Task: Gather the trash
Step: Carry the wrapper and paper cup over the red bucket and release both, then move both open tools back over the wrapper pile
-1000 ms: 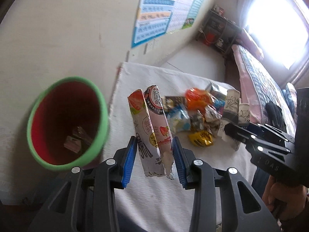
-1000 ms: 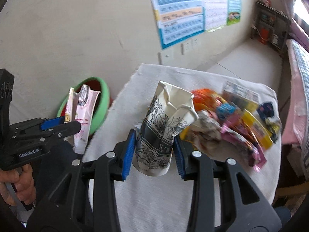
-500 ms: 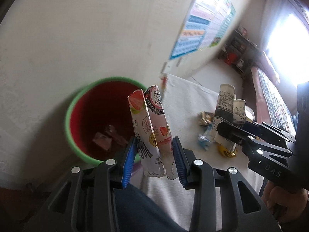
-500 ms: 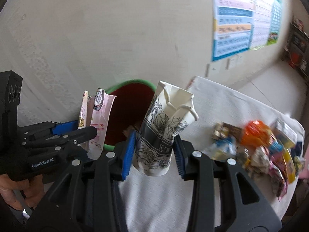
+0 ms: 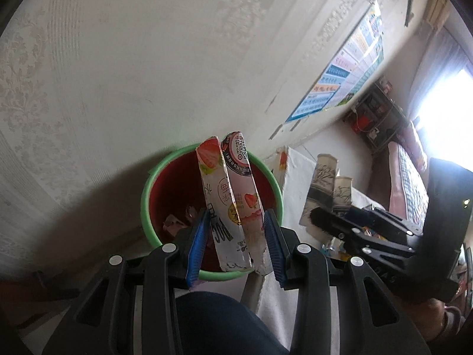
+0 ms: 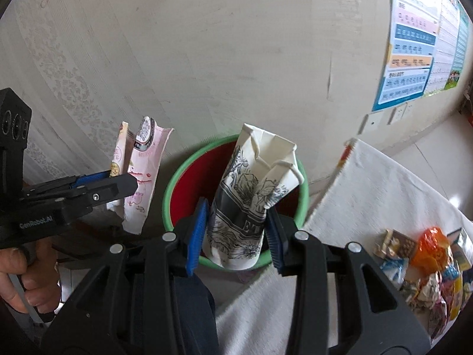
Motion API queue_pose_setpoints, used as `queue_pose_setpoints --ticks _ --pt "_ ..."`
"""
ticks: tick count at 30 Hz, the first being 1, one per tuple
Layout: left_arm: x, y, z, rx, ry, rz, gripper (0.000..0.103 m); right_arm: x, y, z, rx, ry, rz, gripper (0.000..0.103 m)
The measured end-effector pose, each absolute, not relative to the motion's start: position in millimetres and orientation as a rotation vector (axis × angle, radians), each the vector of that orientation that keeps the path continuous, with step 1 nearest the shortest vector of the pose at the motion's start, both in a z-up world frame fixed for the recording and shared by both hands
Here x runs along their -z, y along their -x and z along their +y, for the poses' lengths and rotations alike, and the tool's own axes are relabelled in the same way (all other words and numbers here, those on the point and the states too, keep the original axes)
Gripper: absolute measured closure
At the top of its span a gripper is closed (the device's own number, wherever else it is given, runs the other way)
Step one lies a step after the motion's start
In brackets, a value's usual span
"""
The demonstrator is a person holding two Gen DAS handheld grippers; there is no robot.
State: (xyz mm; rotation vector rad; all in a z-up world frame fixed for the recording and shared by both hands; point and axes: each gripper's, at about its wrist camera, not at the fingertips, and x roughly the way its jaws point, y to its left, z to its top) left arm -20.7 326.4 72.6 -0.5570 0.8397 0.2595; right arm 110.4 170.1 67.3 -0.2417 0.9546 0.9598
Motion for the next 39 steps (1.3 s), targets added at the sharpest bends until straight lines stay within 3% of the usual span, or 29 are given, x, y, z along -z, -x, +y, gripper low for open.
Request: queue_pose_setpoints --ticks 10,11,12,14,17,27,39 --pt "-79 10 346 -0.260 0.593 0.810 0.064 -54 -121 197 -0.984 0.277 0.993 0.065" --pt "-79 9 347 -0.262 0.594 0.806 0.059 -52 -122 200 -0.986 0.281 1.002 0.061" --pt "-80 8 348 -0.268 0.597 0.804 0.053 -51 -121 201 -0.982 0.285 1.006 0.050" --pt "-81 7 350 -0.269 0.610 0.793 0.030 -49 -122 201 -0.970 0.288 1.005 0.036" --pt "-80 7 349 -0.268 0.613 0.791 0.020 -48 -121 202 -0.968 0.292 1.008 0.032" --pt "-76 12 338 -0.289 0.605 0.808 0.013 -50 -116 179 -0.944 0.290 1.013 0.020" --pt "-80 5 281 -0.232 0.534 0.829 0.011 -67 -109 95 -0.820 0.202 0.982 0.016"
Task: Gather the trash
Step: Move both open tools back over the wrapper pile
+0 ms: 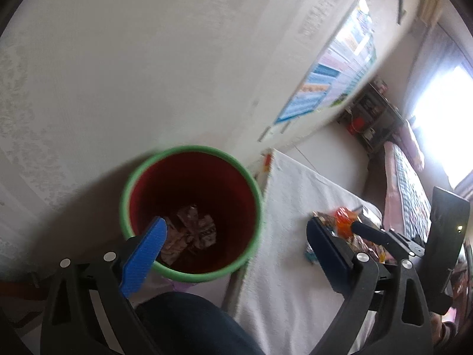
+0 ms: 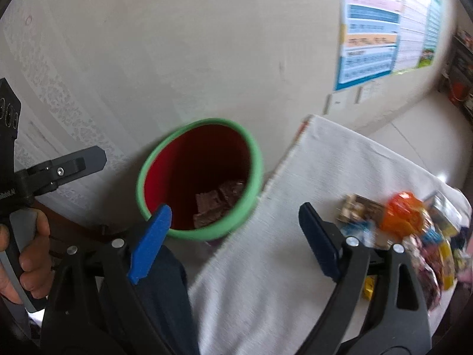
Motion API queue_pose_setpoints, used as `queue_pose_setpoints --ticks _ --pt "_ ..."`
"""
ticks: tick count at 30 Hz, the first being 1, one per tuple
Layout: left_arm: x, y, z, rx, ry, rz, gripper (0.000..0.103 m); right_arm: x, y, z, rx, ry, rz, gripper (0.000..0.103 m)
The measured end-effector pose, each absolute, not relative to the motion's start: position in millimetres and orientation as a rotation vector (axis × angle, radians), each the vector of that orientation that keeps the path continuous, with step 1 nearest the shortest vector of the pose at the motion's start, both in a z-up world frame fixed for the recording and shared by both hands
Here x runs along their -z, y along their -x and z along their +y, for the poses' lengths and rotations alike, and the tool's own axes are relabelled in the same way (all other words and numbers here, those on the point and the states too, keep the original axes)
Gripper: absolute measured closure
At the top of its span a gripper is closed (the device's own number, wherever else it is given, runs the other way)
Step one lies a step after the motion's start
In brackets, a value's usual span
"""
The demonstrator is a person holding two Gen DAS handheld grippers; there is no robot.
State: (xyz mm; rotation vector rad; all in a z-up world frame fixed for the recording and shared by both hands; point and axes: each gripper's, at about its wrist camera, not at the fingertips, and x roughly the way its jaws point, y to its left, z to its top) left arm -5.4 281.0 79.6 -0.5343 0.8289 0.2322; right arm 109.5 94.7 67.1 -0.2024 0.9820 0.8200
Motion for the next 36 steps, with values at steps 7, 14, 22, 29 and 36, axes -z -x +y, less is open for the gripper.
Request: queue_pose_setpoints --ticks 7,14,22,29,36 --pt "-78 -24 219 -0.118 0.484 0.859 0.011 -69 -118 26 -0.706 0.149 0.980 0.015" --pt "-77 -45 168 -0.029 0.442 0.888 0.011 -67 -121 -32 -0.614 0.100 0.976 0.015" --pt "-65 -63 119 0.044 0.413 0.931 0.011 -54 -121 -108 -0.491 0.053 0.990 0.015" --pt "-49 -81 80 0.096 0.359 0.981 0.011 -38 -124 -166 -0.382 0.023 1.010 0.015" --pt "-31 -90 61 0.116 0.308 1.040 0.011 -23 -130 -195 -0.330 0.012 1.030 0.015"
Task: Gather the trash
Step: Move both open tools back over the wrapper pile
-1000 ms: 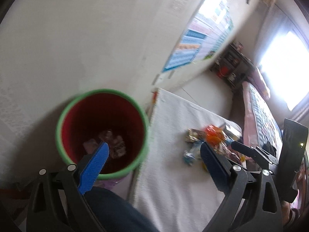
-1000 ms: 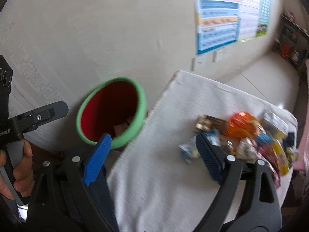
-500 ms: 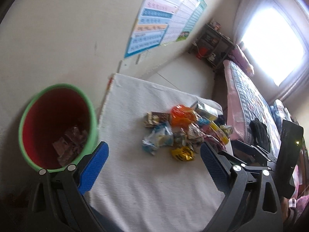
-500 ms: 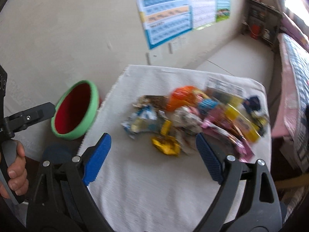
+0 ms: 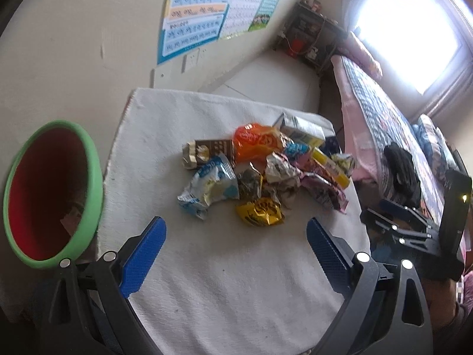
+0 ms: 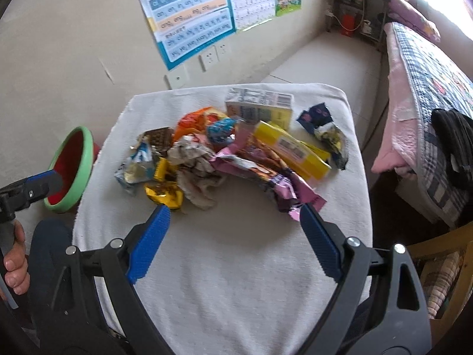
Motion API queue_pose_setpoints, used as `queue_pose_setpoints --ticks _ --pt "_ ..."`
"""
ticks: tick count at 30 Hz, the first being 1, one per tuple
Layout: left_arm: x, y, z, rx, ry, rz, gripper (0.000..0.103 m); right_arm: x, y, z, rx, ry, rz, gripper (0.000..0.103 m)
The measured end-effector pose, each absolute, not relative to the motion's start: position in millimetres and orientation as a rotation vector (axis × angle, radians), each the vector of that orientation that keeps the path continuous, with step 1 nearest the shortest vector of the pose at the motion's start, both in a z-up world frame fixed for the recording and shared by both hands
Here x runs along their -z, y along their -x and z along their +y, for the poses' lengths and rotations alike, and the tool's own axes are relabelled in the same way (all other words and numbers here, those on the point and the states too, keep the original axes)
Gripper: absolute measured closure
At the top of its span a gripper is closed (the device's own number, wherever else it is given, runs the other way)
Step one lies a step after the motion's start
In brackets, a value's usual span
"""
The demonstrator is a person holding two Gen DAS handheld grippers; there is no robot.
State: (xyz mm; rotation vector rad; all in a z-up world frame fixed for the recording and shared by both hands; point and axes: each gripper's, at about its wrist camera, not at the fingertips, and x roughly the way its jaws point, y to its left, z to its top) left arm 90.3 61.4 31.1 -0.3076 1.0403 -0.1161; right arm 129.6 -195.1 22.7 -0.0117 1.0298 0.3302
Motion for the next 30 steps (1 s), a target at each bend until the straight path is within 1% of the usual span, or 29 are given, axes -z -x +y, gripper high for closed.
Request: queue_pose_setpoints --ticks 11,16,23,27,30 --pt "-12 -105 48 0.122 0.207 1.086 0.011 -1 -147 -193 -0.326 0.014 1.065 0.015" --pt "-1 -118 49 0.108 0.095 1.089 0.012 14 -158 -190 -0.307 0.051 1.082 0.015" --pt "18 -139 56 0.093 0.055 1.115 0.013 29 -170 -180 -0.305 0.135 1.083 0.016" --pt "29 -150 56 0.106 0.050 1.152 0.017 37 -177 -175 -0.298 0.170 1.089 0.016" --pt "31 -149 49 0.193 0.121 1.170 0.019 40 -179 -174 -0.295 0.183 1.091 0.016"
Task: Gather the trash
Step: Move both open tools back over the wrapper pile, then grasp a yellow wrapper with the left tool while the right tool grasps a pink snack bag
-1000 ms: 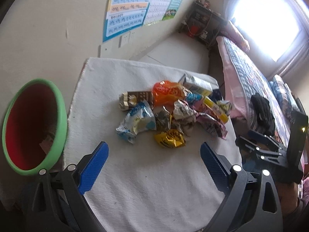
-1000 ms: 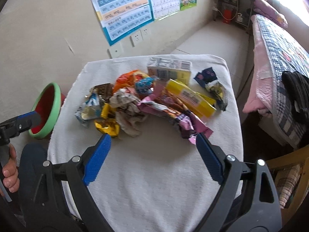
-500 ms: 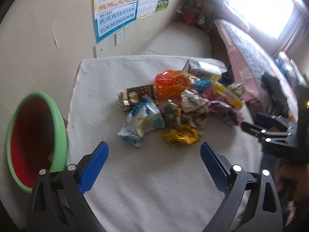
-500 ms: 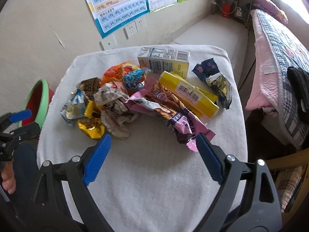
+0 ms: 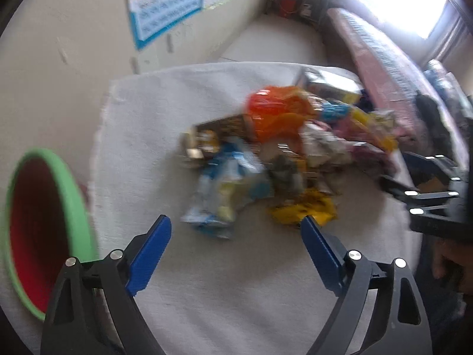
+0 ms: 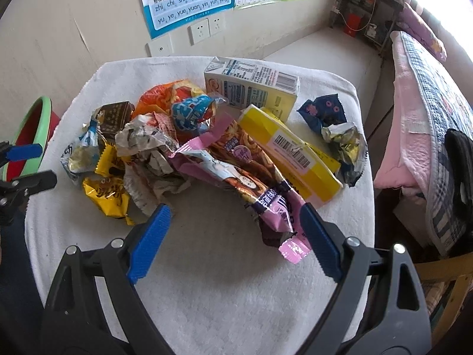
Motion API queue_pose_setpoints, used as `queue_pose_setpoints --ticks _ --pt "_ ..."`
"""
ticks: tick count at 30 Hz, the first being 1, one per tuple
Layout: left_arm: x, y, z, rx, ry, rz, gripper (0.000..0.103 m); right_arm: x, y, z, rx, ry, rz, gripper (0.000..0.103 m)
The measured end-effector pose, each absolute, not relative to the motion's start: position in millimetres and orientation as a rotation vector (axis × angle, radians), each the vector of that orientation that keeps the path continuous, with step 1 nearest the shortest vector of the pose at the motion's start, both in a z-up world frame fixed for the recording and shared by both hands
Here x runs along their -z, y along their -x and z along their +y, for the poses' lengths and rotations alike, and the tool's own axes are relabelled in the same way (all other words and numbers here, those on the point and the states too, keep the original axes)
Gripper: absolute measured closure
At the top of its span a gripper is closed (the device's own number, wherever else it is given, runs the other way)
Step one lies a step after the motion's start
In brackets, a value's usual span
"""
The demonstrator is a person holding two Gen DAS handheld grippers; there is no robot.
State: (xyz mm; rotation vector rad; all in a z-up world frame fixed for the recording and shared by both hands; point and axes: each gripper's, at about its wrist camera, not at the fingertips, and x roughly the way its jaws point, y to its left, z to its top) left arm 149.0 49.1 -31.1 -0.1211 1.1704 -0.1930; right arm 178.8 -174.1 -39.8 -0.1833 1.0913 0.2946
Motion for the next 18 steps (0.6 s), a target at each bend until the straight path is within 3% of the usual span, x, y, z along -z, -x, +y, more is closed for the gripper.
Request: queue_pose_setpoints --ticks 3,5,11,13,14,16,18 --pt "39 -148 35 0.252 0.153 1.198 0.020 43 -179 -174 -0.294 0.193 1.097 0.016" --pt "46 -148 26 0.260 0.160 1.216 0.032 47 -178 -174 -0.293 0.205 1.104 0.016" --pt "70 -155 16 0.269 0.292 1.264 0.049 54 -179 -171 -0.305 0.230 1.111 0.022" --pt "79 -159 17 0.262 0.358 1.279 0.060 55 -179 -170 -0.311 0.232 1.108 0.023" --pt "83 -160 18 0.254 0.391 1.288 0.066 55 -181 -170 -0.313 0.231 1.108 0.026" --pt "90 -162 22 0.242 0.447 1.299 0.068 57 -182 -171 -0.316 0.222 1.114 0.033" --pt "93 -160 26 0.246 0.498 1.293 0.069 59 -184 -174 -0.314 0.212 1.123 0.055"
